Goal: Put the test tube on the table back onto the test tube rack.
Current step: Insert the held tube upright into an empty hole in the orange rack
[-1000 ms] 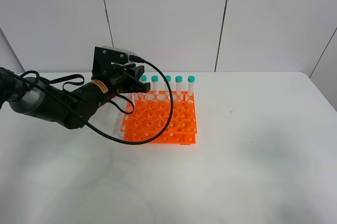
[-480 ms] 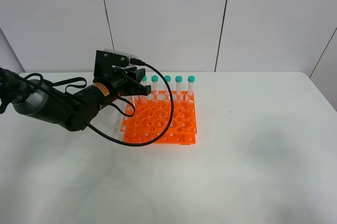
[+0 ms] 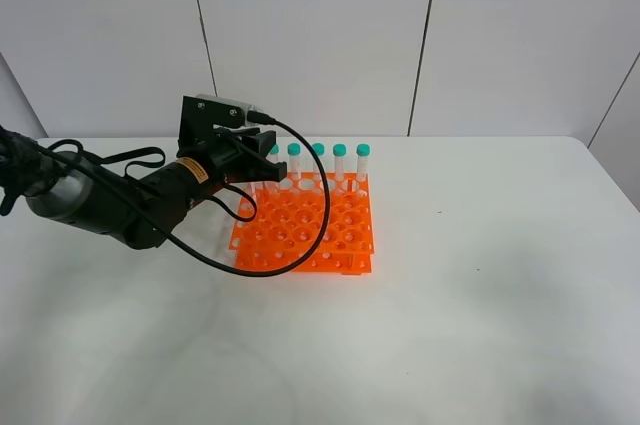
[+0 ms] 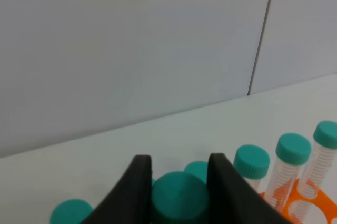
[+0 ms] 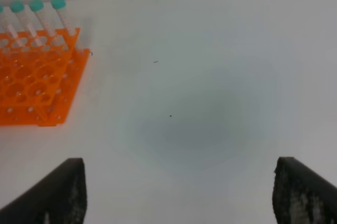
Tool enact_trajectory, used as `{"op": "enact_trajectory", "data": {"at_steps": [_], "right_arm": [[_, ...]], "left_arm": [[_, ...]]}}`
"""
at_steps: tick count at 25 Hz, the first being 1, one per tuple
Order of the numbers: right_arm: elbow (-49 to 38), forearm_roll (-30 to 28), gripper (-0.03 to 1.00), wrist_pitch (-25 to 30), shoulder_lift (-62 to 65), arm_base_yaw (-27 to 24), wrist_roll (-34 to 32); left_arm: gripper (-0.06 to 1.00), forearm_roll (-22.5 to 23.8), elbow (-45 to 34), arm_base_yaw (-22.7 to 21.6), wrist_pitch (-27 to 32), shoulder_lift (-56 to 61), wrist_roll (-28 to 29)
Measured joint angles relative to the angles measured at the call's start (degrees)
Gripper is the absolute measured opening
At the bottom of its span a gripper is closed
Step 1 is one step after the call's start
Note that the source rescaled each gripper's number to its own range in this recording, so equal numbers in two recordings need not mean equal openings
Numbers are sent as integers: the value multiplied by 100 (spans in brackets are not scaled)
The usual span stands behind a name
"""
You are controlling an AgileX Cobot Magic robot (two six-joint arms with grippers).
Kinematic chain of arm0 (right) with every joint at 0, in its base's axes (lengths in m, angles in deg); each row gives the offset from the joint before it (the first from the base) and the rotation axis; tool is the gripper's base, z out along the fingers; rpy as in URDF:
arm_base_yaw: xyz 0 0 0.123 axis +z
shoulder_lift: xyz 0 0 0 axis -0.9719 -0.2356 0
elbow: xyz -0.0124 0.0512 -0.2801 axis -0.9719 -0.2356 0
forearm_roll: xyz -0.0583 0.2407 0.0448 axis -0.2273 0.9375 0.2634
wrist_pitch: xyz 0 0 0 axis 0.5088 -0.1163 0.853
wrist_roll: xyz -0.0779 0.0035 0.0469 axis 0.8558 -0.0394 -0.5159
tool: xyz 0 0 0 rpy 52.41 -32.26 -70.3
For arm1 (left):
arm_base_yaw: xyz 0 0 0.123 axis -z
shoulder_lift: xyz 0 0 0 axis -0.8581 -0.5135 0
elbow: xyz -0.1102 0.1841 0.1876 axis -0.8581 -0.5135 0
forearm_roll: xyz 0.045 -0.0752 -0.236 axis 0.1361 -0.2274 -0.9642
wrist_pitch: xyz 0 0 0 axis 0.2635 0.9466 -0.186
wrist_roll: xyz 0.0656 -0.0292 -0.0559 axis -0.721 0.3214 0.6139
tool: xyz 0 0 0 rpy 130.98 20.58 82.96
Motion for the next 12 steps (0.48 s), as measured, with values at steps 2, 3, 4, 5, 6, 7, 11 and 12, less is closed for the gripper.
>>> {"op": "enact_trajectory", "data": {"at_steps": [2, 3, 4, 5, 6, 7, 11, 12], "right_arm": [[0, 0, 91, 0, 0, 0, 0], [0, 0, 91, 0, 0, 0, 0], [0, 0, 91, 0, 0, 0, 0], [0, 0, 91, 0, 0, 0, 0], [0, 0, 91, 0, 0, 0, 0], [0, 0, 91, 0, 0, 0, 0], [0, 5, 91, 0, 0, 0, 0], [0, 5, 91, 0, 0, 0, 0]], "left_arm": [[0, 30, 42, 0, 22, -72, 7], [0, 60, 61, 0, 48, -94, 11], [0, 79, 88, 0, 48, -109, 29], [0, 100, 127, 0, 55, -122, 51], [0, 105, 159, 0, 55, -122, 63], [0, 112, 180, 0, 63, -127, 82], [0, 117, 227, 0, 129, -133, 94], [0, 117, 227, 0, 129, -133, 96]]}}
